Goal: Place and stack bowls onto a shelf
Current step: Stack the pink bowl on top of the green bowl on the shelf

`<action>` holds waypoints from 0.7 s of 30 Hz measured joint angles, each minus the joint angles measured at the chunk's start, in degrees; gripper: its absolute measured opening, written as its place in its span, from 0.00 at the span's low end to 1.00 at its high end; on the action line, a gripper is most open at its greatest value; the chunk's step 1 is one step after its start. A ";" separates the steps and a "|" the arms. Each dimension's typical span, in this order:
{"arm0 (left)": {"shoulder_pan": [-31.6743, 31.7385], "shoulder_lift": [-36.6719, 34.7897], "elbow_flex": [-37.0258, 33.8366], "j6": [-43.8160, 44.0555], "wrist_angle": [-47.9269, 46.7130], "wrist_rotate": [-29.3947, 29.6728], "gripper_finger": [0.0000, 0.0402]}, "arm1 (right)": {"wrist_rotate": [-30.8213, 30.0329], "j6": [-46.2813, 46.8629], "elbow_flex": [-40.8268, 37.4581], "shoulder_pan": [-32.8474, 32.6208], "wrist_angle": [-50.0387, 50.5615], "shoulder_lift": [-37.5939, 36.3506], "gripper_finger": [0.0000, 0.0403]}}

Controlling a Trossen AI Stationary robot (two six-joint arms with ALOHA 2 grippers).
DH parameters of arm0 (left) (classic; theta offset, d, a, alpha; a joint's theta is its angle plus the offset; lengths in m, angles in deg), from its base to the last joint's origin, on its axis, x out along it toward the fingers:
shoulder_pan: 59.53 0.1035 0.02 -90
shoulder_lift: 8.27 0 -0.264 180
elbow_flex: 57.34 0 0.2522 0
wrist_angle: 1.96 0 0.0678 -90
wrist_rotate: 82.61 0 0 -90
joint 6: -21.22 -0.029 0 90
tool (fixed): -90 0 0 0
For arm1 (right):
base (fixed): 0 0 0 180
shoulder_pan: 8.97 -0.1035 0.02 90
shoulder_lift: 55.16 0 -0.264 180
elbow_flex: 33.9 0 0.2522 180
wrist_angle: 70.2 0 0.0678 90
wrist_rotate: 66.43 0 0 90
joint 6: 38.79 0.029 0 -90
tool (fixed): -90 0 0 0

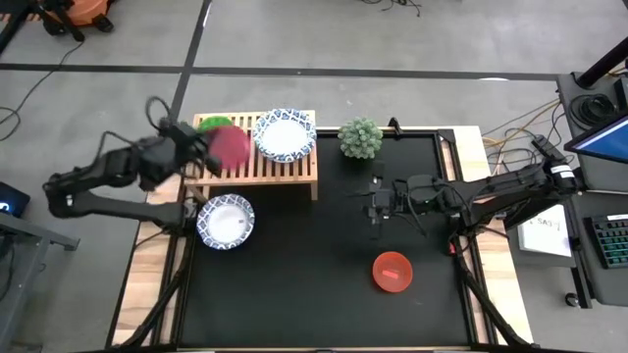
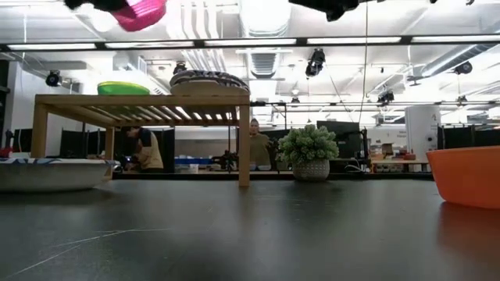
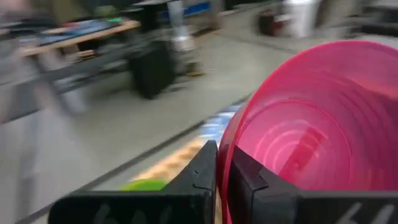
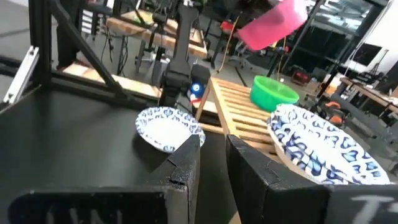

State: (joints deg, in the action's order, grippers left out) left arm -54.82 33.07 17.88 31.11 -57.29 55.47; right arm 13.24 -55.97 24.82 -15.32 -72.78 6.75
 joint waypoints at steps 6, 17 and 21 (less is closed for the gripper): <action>13.52 1.28 5.67 -3.56 -7.15 0.29 0.00 | 0.05 -0.71 0.28 0.00 -0.09 0.44 0.17; 39.23 9.95 5.46 -13.14 -11.91 -16.42 0.00 | 0.26 -0.59 0.28 0.00 -0.13 -0.30 0.17; 44.84 12.63 7.26 -14.98 -14.31 -19.51 0.00 | 0.25 -0.36 0.28 0.00 0.14 -0.18 0.17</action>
State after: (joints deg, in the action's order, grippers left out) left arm -9.97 45.70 25.14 16.14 -71.60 35.96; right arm 13.49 -56.33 25.10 -15.32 -72.64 6.57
